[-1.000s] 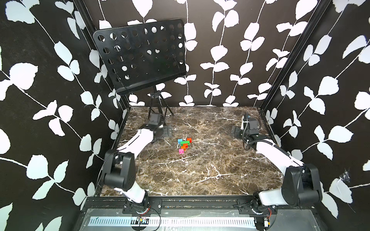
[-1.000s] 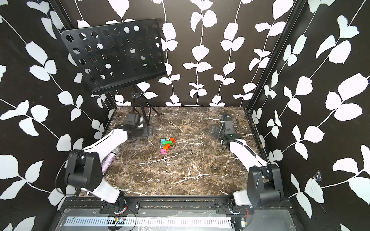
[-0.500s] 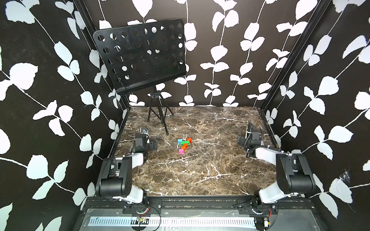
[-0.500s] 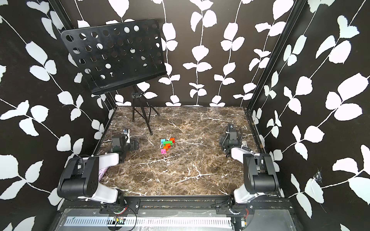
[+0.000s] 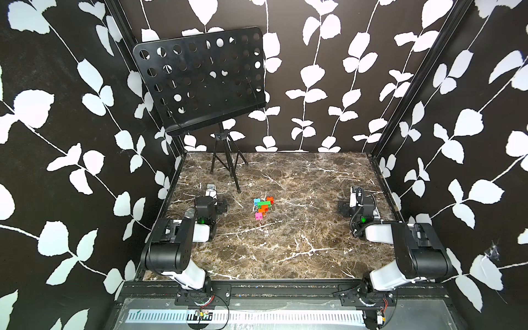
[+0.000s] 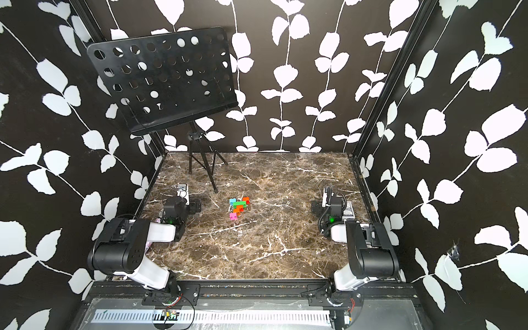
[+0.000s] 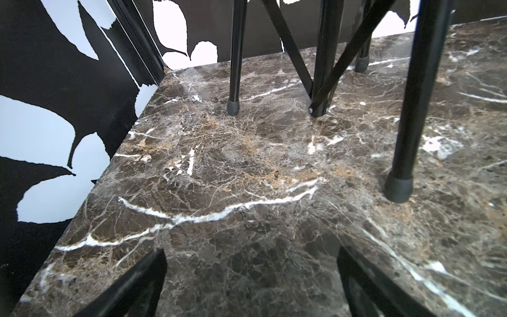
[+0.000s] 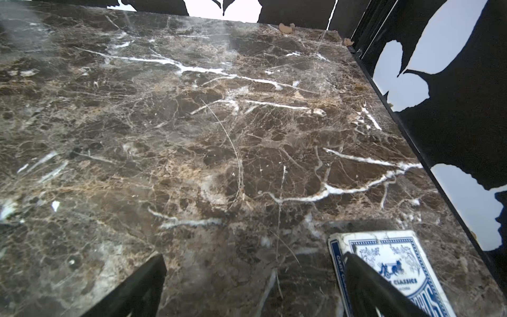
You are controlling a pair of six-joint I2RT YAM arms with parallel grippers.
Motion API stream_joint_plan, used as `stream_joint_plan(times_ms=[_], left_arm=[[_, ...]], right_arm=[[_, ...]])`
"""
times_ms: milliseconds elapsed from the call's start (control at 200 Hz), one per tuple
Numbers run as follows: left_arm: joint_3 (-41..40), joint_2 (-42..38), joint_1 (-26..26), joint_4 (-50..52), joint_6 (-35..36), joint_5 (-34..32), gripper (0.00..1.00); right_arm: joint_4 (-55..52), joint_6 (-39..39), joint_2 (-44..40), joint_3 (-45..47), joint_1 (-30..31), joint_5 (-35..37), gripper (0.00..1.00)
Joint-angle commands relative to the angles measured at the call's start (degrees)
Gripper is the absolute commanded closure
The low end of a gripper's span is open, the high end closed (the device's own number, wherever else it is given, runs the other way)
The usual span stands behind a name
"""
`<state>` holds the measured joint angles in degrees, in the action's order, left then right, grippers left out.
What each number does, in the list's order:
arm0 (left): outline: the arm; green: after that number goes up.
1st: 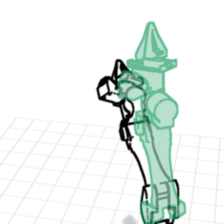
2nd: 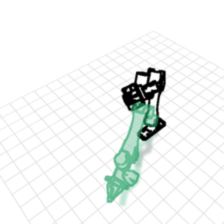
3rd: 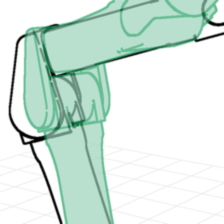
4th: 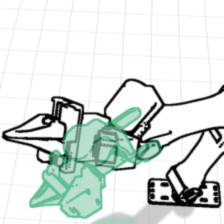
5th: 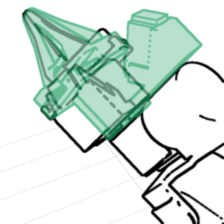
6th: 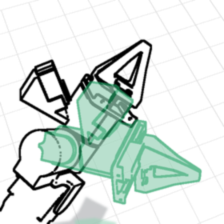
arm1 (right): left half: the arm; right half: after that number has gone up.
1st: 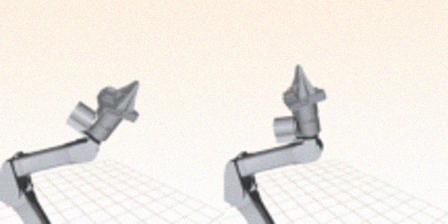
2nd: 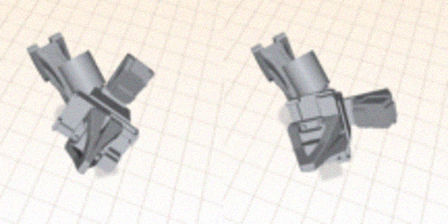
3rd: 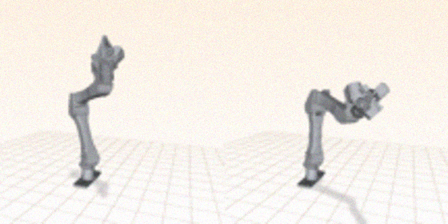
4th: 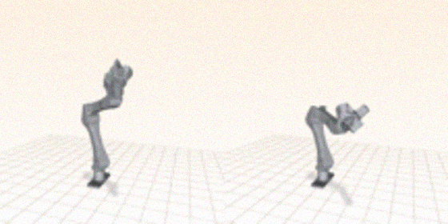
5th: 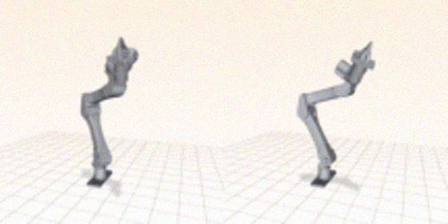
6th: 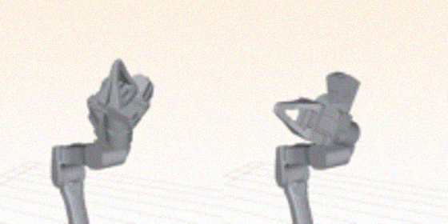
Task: Assemble the letter y with lego
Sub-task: Reset both arms
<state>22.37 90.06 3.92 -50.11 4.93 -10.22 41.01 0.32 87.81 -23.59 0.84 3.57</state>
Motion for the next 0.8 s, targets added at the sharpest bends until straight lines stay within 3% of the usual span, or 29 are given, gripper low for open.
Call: stream_joint_plan(times_ms=[0,235,795], left_arm=[[0.38,-1.59,-0.06,-0.58,-0.08,-0.68,0.01],[0.28,-1.46,-0.06,-0.88,-0.02,-0.75,0.01],[0.42,-1.26,-0.11,-1.03,-0.07,-0.77,0.01]], right_arm=[[5.84,0.74,-0.29,-0.26,-0.22,-1.44,0.01],[6.25,1.05,-0.18,-0.22,-0.84,-4.69,0.01],[6.33,1.13,-0.16,-0.09,-0.84,-4.47,0.01]])
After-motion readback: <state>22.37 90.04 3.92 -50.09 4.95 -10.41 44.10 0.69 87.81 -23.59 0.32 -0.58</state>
